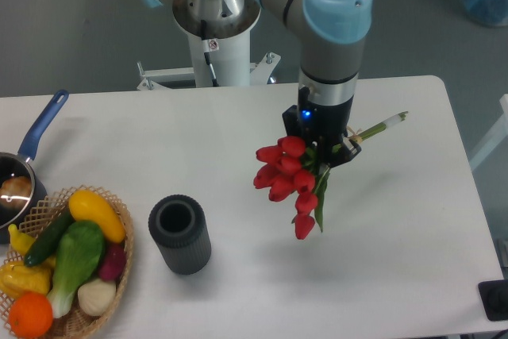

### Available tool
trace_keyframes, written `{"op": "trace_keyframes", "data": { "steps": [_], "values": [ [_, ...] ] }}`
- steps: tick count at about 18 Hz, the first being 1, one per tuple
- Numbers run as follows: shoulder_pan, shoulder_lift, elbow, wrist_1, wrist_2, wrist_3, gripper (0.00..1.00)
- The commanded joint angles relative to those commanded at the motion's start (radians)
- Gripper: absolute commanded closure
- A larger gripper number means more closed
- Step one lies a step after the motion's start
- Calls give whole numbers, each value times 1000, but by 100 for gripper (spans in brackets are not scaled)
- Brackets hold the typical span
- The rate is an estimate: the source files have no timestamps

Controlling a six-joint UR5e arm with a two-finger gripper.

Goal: Insert the flowers into the vase
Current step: 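Carry the red tulip bunch in the gripper toward the black vase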

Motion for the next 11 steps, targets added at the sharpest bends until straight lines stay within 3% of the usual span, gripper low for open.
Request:
{"op": "trace_keyframes", "data": {
  "steps": [7, 11],
  "values": [
    [26, 2, -2, 17, -124, -12, 97],
    [40, 3, -5, 112, -332, -138, 96]
  ]
}}
